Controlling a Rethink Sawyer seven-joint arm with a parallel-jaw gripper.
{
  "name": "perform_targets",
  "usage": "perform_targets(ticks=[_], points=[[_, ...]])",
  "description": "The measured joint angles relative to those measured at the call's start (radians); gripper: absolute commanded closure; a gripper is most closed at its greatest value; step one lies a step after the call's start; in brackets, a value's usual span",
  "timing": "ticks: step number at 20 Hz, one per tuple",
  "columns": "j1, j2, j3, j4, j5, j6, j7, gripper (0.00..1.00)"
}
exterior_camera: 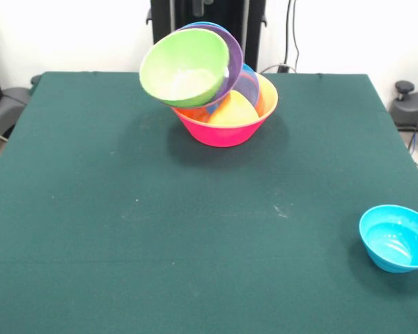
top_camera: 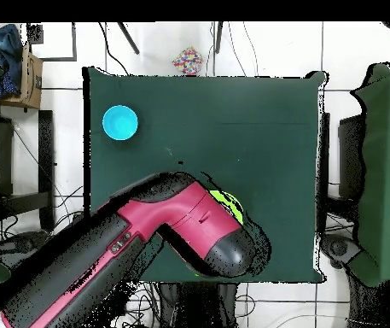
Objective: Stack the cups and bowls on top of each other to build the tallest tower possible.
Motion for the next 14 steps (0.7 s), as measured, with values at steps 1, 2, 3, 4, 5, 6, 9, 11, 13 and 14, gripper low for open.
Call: perform_targets(ticks=[1, 2, 3, 4, 5, 6, 9, 11, 13, 14], points=[[0.002, 0.0, 0.0, 0.0, 0.0, 0.0, 0.0, 0.0], [0.004, 0.0, 0.0, 0.0, 0.0, 0.0, 0.0, 0.0], [0.006, 0.0, 0.0, 0.0, 0.0, 0.0, 0.0, 0.0], [0.006, 0.0, 0.0, 0.0, 0.0, 0.0, 0.0, 0.0], [0.007, 0.0, 0.0, 0.0, 0.0, 0.0, 0.0, 0.0], [0.007, 0.0, 0.0, 0.0, 0.0, 0.0, 0.0, 0.0], [0.008, 0.0, 0.0, 0.0, 0.002, 0.0, 0.0, 0.0], [0.008, 0.0, 0.0, 0.0, 0.003, 0.0, 0.002, 0.0], [0.008, 0.0, 0.0, -0.003, 0.005, 0.0, 0.022, 0.0], [0.008, 0.0, 0.0, -0.006, 0.006, 0.0, 0.035, 0.0]])
